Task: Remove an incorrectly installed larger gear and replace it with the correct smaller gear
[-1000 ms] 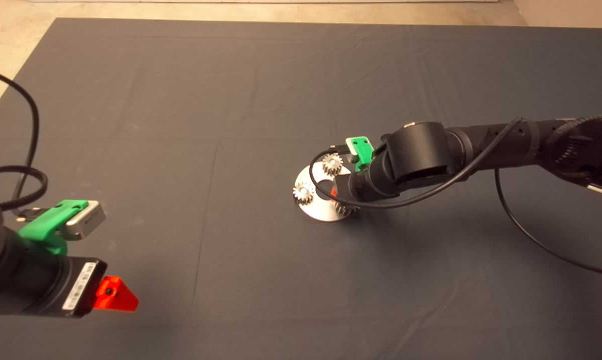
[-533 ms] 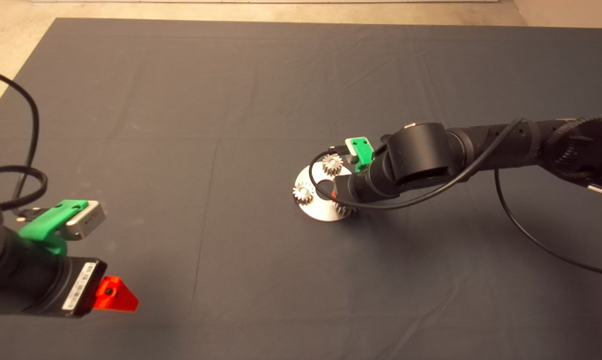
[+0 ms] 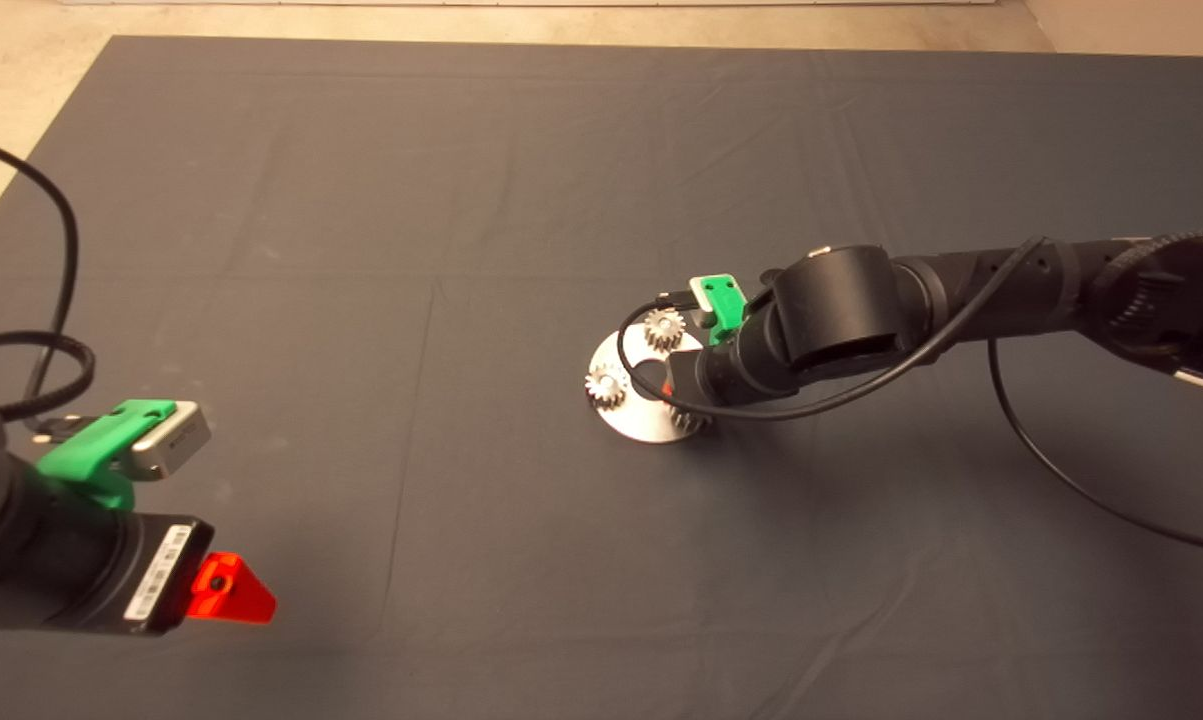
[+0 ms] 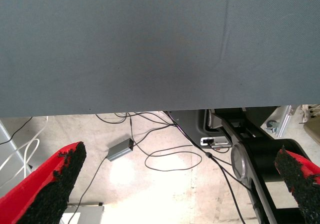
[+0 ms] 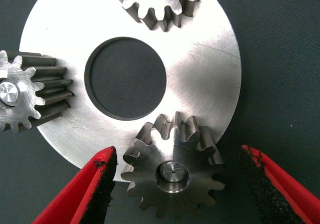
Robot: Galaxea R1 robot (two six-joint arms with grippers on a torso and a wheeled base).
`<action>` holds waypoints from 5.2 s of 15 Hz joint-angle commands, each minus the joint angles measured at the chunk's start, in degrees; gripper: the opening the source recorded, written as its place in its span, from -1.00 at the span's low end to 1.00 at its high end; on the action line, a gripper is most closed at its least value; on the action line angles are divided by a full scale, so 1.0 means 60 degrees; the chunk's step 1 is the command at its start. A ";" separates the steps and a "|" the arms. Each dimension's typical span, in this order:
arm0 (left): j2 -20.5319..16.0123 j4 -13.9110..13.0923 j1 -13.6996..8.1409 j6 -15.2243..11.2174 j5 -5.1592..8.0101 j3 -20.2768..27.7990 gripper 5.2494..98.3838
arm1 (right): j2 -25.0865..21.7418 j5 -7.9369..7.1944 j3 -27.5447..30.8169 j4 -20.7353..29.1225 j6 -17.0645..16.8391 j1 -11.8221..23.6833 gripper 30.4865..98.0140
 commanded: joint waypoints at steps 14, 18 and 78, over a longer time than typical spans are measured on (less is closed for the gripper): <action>-0.0056 0.0022 -0.0057 0.0127 0.0907 -0.0094 1.00 | 0.0038 -0.1217 0.0133 -0.0374 0.0018 0.0128 -0.11; -0.0071 0.0037 -0.0050 0.0127 0.0922 -0.0109 1.00 | 0.0052 -0.1217 0.0133 -0.0374 0.0033 0.0122 -0.11; -0.0071 0.0095 -0.0043 0.0171 0.0950 -0.0138 1.00 | 0.0052 -0.1217 0.0074 -0.0506 0.0018 -0.0048 -0.50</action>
